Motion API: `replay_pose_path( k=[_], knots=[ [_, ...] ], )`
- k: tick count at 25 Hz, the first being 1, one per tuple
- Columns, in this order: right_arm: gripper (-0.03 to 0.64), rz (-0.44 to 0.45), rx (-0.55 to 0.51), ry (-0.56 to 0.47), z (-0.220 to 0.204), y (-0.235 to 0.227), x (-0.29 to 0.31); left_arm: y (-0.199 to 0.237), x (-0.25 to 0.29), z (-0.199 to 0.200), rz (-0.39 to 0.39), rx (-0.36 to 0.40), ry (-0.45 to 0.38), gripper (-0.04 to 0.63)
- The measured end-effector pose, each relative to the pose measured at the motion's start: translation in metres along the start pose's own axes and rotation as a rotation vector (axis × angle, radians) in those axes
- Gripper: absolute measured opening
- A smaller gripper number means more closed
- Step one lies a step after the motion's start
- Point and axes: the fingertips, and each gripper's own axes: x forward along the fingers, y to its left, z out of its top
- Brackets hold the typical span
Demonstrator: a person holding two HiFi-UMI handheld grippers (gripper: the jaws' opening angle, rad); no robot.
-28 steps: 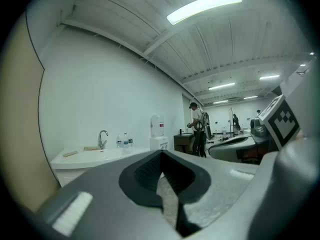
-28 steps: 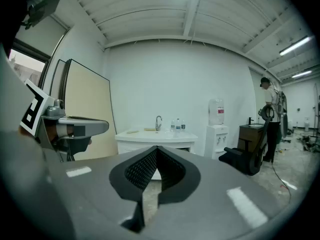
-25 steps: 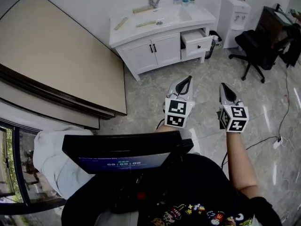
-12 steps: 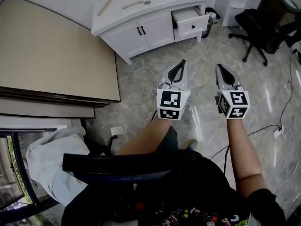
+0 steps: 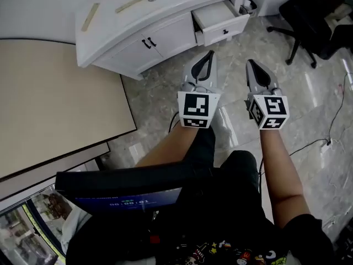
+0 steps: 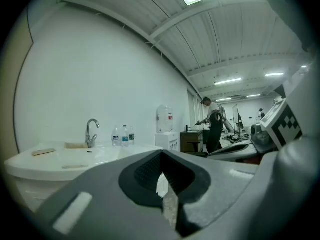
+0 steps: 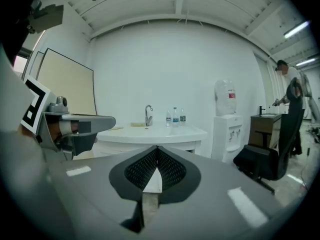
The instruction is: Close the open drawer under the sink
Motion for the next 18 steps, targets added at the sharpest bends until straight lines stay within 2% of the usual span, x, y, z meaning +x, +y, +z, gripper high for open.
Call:
replay_pose_path(
  k=[5,9,13,18],
  knots=[
    [0.054,-0.023,0.004,0.051,-0.021,-0.043,0.082,0.035,0.078,-0.025,-0.013,-0.002,0.025,0.0],
    [0.102,0.037,-0.004,0.06,-0.066,-0.066,0.148,0.051,0.127,-0.071,0.034,0.002,0.021,0.0],
    [0.127,0.094,-0.044,0.062,-0.15,-0.084,0.219,0.055,0.171,-0.151,0.074,0.011,0.005,0.0],
    [0.14,0.095,-0.039,0.043,-0.235,-0.122,0.297,0.06,0.226,-0.254,0.135,-0.003,0.028,0.0]
  ],
)
